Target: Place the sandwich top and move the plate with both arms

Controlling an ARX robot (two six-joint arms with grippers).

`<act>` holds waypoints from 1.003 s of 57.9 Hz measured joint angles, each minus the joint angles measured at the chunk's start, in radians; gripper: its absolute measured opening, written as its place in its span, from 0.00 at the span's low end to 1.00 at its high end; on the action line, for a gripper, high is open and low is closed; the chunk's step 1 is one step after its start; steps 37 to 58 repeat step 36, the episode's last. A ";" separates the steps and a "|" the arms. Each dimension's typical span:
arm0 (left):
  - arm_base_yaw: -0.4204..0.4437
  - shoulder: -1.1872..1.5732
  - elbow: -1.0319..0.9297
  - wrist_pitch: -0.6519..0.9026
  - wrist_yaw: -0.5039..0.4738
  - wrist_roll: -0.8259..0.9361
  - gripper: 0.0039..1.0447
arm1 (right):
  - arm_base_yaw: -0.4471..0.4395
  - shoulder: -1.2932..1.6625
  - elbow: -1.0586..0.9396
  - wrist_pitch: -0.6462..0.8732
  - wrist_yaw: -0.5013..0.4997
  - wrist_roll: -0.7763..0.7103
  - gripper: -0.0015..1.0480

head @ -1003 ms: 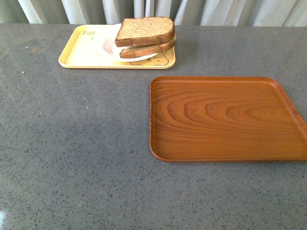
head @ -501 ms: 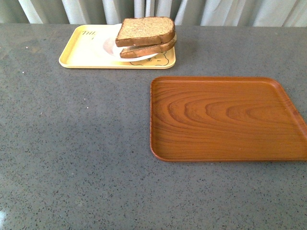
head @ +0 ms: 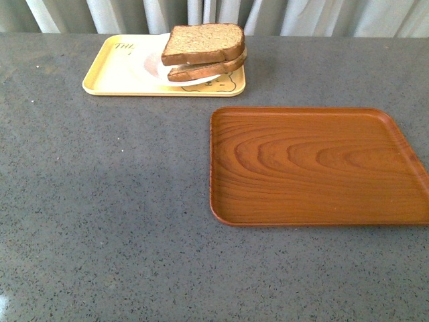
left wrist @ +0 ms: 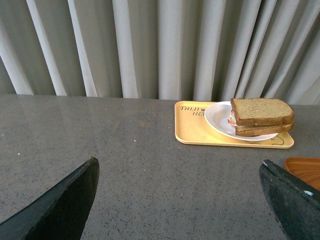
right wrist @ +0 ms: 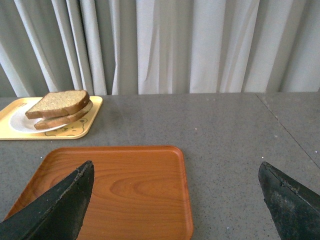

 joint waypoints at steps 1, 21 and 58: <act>0.000 0.000 0.000 0.000 0.000 0.000 0.91 | 0.000 0.000 0.000 0.000 0.000 0.000 0.91; 0.000 0.000 0.000 0.000 0.000 0.000 0.92 | 0.000 0.000 0.000 0.000 0.000 0.000 0.91; 0.000 0.000 0.000 0.000 0.000 0.000 0.92 | 0.000 0.000 0.000 0.000 0.000 0.000 0.91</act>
